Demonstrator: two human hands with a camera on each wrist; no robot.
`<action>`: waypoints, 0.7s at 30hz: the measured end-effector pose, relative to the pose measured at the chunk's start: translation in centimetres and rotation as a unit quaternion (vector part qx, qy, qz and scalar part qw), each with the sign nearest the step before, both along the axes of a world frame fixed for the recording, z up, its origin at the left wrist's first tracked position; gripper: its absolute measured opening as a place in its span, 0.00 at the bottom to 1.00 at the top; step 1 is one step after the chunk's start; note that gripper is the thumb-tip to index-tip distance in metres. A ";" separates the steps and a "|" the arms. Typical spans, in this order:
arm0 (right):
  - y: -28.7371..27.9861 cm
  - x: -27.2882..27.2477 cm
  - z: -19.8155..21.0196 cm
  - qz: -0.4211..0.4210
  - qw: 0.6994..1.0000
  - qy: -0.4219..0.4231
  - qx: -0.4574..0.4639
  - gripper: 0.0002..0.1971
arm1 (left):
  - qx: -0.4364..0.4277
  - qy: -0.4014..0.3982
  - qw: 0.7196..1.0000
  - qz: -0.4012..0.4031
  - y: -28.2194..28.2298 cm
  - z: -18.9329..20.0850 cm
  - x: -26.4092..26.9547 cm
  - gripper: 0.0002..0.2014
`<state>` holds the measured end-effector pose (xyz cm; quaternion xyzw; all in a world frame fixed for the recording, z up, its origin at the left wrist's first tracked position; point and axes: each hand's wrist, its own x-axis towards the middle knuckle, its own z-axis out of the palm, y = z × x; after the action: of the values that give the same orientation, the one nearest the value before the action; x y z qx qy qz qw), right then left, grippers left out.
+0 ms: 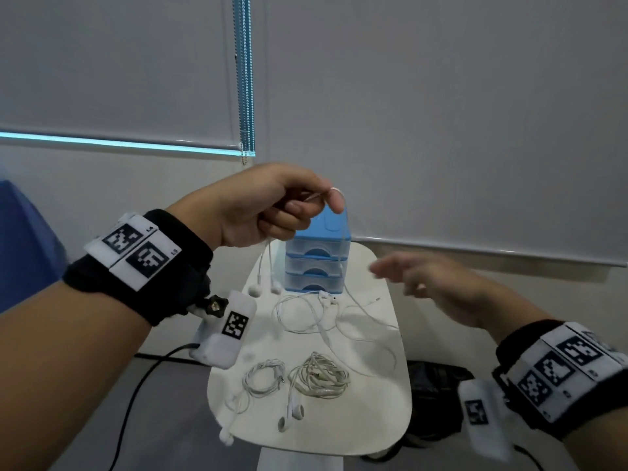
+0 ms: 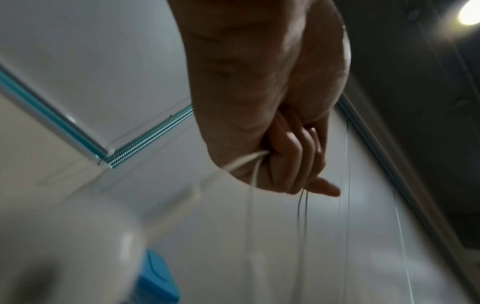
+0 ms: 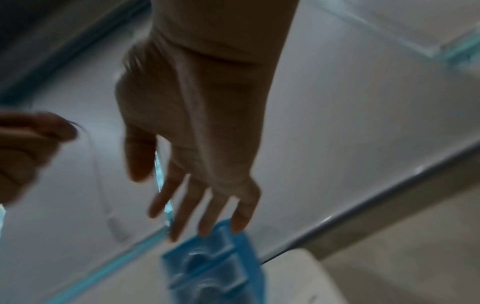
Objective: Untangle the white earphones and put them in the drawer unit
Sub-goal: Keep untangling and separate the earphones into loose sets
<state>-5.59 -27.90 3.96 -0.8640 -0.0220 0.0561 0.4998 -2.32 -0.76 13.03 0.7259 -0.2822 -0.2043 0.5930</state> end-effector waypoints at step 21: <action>9.9 -6.9 4.7 0.236 0.932 -0.189 -0.201 0.16 | -0.298 -0.028 0.944 0.137 -1.3 -7.5 -2.5 0.15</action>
<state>-12.51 -18.00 8.67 -0.9111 -0.3076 0.0117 0.2742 -4.85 -2.04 5.53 0.5530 -0.2448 -0.0075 0.7964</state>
